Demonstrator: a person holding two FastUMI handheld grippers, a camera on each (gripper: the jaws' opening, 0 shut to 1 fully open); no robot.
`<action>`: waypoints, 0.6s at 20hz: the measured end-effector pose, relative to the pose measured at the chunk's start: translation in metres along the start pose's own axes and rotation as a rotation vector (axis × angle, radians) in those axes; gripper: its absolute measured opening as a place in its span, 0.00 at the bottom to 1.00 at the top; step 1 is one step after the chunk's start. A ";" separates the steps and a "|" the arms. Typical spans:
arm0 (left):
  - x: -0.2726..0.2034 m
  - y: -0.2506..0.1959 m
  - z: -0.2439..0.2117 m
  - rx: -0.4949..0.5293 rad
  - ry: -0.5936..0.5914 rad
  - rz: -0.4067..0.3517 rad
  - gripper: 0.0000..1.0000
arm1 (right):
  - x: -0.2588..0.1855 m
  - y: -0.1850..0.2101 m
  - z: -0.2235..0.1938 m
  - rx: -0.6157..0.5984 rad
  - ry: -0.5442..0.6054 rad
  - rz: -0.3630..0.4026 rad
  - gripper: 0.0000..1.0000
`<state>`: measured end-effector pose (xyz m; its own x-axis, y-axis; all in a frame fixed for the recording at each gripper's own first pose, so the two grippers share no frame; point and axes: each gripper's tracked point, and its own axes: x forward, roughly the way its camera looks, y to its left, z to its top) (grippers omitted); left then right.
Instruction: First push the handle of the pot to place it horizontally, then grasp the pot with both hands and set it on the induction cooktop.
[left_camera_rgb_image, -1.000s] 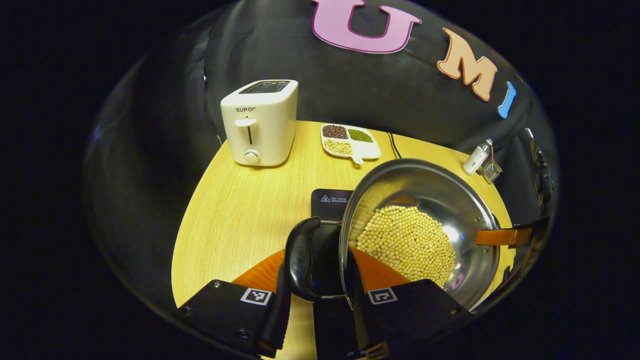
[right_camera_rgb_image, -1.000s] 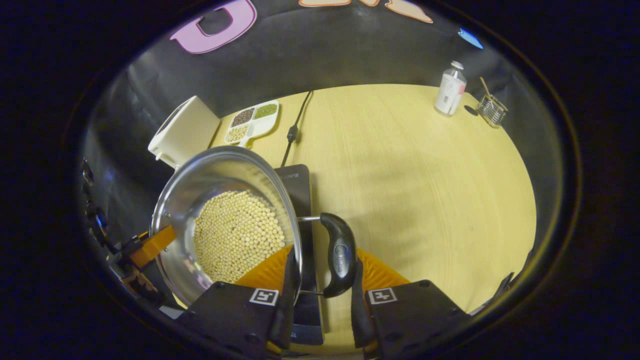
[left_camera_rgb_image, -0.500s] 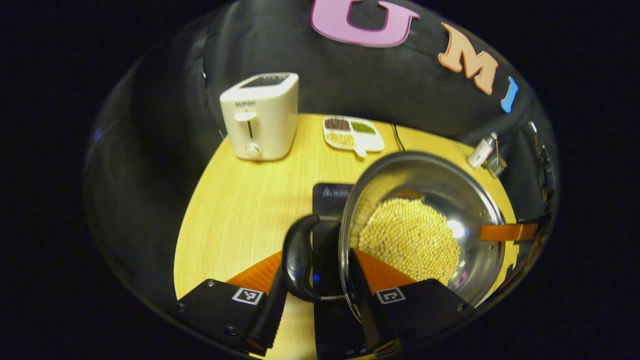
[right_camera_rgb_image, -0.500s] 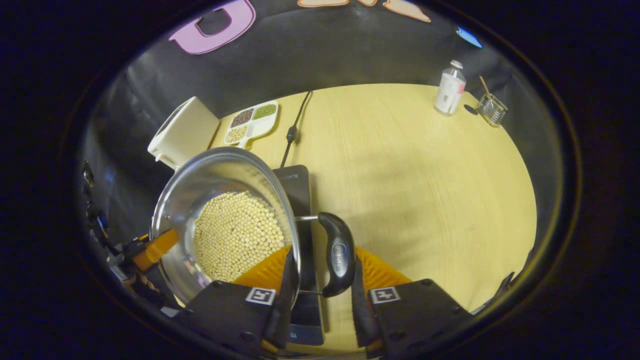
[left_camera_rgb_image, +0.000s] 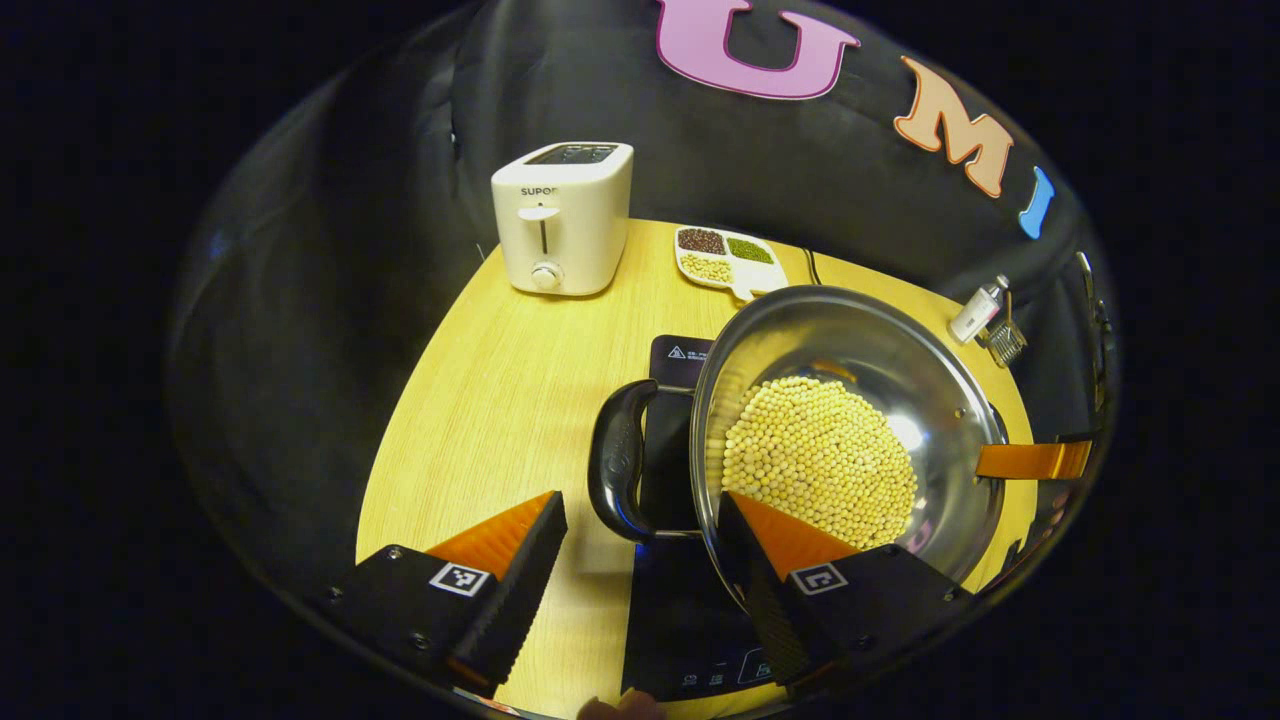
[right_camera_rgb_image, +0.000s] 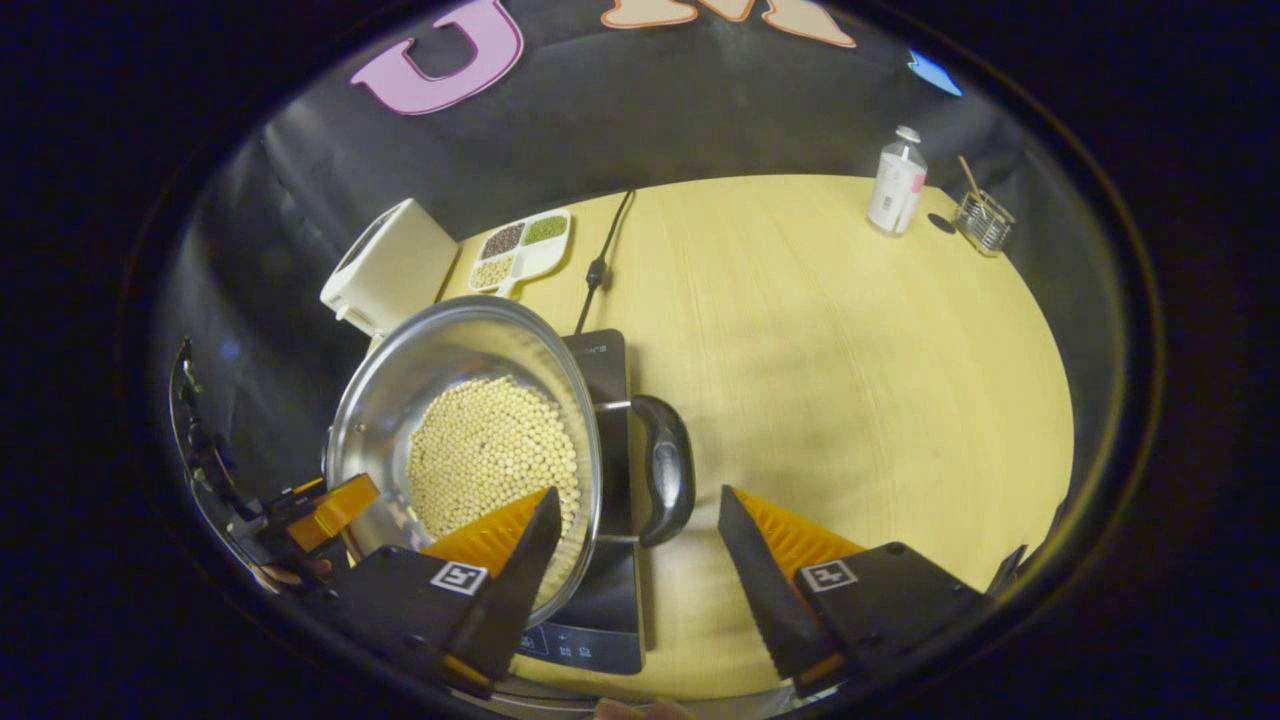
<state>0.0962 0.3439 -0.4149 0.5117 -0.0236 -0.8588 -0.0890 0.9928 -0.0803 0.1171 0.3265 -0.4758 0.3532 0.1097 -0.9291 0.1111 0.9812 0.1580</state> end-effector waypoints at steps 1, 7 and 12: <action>-0.003 0.000 0.001 -0.003 -0.016 0.009 0.94 | -0.003 -0.004 -0.001 0.000 -0.004 -0.004 0.96; -0.027 0.002 0.006 -0.004 -0.079 0.059 0.90 | -0.016 -0.009 -0.008 0.011 -0.012 0.052 1.00; -0.053 -0.009 -0.010 -0.044 -0.083 0.092 0.89 | -0.035 -0.023 -0.019 0.005 -0.014 0.130 0.96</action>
<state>0.0611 0.3354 -0.3742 0.5683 0.0794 -0.8190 -0.1758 0.9841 -0.0266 0.0844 0.3035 -0.4536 0.3778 0.2334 -0.8960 0.0681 0.9581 0.2783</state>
